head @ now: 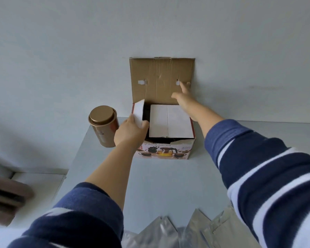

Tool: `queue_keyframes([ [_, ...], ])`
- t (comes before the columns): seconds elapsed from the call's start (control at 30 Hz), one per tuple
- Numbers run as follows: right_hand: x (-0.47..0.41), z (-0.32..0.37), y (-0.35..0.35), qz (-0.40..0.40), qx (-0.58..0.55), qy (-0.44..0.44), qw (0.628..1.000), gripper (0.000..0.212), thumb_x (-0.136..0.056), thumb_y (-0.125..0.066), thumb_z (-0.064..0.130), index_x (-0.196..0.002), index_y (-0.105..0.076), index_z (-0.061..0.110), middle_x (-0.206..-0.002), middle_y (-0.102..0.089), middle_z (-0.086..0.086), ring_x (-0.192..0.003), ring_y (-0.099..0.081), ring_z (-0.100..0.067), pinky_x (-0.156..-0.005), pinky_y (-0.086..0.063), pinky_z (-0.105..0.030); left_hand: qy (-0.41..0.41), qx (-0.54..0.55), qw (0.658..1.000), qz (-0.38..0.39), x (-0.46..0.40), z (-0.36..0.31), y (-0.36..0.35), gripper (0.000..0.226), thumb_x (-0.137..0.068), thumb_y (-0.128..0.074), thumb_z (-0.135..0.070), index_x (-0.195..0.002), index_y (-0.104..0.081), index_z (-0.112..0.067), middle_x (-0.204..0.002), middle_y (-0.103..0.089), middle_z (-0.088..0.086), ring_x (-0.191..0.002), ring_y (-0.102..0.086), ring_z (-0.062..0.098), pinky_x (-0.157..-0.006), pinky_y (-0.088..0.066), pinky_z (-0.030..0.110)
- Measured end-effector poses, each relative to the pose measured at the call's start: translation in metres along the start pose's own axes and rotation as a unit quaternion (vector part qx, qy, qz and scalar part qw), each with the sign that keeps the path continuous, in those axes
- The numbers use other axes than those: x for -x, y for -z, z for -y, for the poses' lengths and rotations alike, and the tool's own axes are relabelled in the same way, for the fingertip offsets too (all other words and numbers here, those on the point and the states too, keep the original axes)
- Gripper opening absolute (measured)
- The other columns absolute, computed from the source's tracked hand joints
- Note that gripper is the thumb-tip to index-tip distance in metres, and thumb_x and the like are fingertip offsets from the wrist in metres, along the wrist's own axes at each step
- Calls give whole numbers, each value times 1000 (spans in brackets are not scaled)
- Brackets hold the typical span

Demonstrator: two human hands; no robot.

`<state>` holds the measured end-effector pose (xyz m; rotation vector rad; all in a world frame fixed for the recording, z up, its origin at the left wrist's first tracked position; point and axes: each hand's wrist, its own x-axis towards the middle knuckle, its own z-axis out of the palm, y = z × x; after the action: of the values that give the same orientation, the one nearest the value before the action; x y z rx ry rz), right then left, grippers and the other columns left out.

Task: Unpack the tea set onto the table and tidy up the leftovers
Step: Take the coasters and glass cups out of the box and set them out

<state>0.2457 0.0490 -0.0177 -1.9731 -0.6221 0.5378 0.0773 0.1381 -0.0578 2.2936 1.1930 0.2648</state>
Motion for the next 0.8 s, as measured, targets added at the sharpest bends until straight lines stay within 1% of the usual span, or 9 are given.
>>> queue_keyframes([
  [0.07,3,-3,-6,-5,61,-8,998,79,-88,-57,28,-152,-12,31,-160,20,2,-150,6,-19,-115,-18,-34,23,59,998,-21,-1,0,7,35,-93,-27,-34,-93,-55,-13,-91,-63,15,-85,-58,34,-72,-46,36],
  [0.13,17,-15,-13,38,162,-29,986,90,-83,-64,46,-152,-7,36,-158,26,1,-149,13,-24,-120,-11,-44,38,102,993,-53,-2,4,13,34,-94,-25,-27,-84,-54,-12,-85,-60,13,-88,-57,36,-70,-40,35],
  [0.27,52,-36,-22,114,341,-18,933,113,-64,-63,77,-150,1,42,-155,34,4,-143,30,-26,-115,-5,-61,62,179,978,-89,2,16,15,36,-98,-31,-24,-129,-47,-19,-76,-54,-2,-82,-57,29,-74,-46,37],
  [0.43,67,-38,-16,106,409,18,906,100,-73,-58,73,-151,-3,40,-160,18,3,-145,24,-29,-115,-12,-55,42,205,976,-61,11,16,19,44,-99,-37,-24,-143,-37,-28,-76,-52,-6,-85,-59,29,-85,-53,44],
  [0.57,79,-47,-12,0,332,119,936,66,-93,-49,48,-150,-20,32,-159,-18,-4,-146,-14,-30,-114,-28,-48,32,219,973,-58,14,17,20,50,-99,-42,-24,-148,-31,-32,-96,-54,-3,-84,-54,23,-86,-52,41],
  [0.63,87,-48,-6,-118,211,160,957,50,-98,-46,26,-146,-33,23,-132,-52,-6,-114,-53,-23,-90,-47,-29,27,241,968,-59,15,18,19,55,-99,-43,-24,-150,-25,-37,-102,-56,-3,-83,-56,22,-85,-53,42],
  [0.7,94,-48,-2,-253,80,91,960,35,-102,-37,22,-131,-51,7,-90,-61,-5,-69,-55,-15,-57,-40,-21,27,268,961,-67,16,19,16,54,-100,-44,-22,-150,-29,-35,-106,-55,-4,-81,-53,17,-84,-52,37],
  [0.73,94,-52,1,-307,-2,34,951,34,-102,-36,23,-120,-55,1,-84,-59,-8,-65,-53,-16,-56,-38,-24,27,278,958,-72,18,20,14,52,-100,-44,-21,-149,-32,-31,-108,-53,-5,-83,-51,15,-84,-49,33],
  [0.8,91,-65,7,-379,-179,-58,906,29,-100,-40,23,-117,-54,3,-102,-63,-14,-86,-61,-26,-72,-48,-33,29,285,955,-70,20,21,10,51,-100,-45,-21,-149,-34,-27,-120,-54,-5,-91,-49,12,-84,-43,27],
])
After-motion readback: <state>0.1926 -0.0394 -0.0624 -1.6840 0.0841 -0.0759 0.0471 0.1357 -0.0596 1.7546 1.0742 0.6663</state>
